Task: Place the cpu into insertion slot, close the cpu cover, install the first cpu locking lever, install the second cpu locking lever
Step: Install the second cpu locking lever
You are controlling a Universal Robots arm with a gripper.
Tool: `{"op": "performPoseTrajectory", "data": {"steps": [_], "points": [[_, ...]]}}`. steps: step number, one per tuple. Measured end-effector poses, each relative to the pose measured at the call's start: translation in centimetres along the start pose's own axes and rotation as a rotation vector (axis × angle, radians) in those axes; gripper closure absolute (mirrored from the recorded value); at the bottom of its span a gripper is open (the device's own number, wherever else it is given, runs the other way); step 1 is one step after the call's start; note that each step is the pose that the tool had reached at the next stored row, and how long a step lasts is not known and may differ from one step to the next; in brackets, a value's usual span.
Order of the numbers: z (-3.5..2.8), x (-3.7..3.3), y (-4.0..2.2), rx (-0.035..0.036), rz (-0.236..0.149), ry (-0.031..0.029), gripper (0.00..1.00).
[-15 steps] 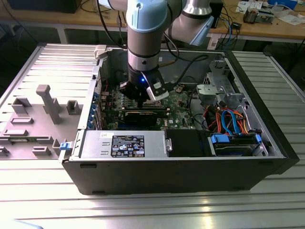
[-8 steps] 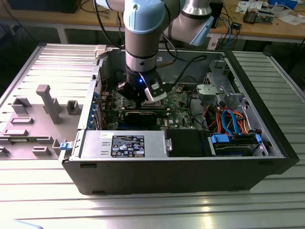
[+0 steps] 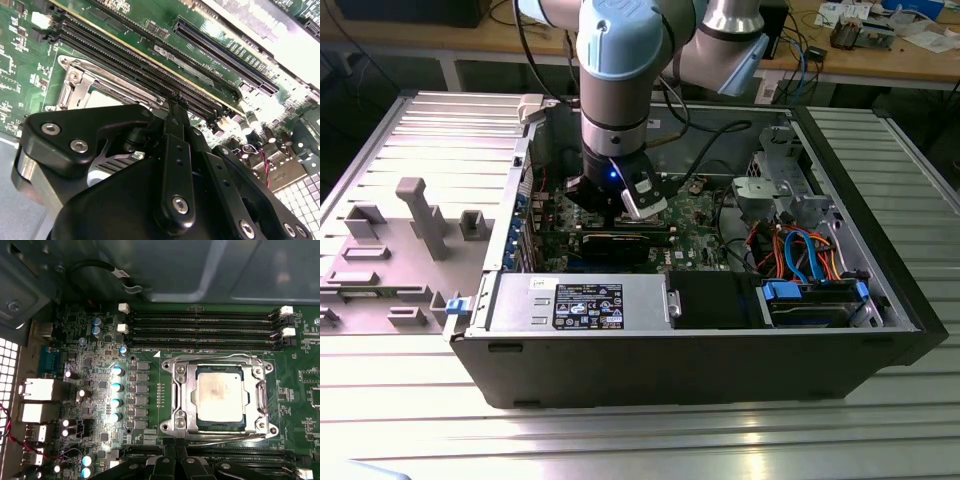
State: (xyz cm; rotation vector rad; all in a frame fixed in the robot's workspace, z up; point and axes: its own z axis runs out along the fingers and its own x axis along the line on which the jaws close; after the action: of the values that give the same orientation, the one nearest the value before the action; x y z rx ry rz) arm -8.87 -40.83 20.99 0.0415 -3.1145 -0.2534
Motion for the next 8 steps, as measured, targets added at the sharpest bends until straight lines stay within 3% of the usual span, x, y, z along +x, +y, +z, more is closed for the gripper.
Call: {"op": "performPoseTrajectory", "data": {"steps": [5,8], "points": [[0.30,0.10,-0.05,-0.0230,-0.001,-0.0004,0.89],[0.56,0.16,-0.08,-0.0284,-0.001,-0.0006,0.89]]}}
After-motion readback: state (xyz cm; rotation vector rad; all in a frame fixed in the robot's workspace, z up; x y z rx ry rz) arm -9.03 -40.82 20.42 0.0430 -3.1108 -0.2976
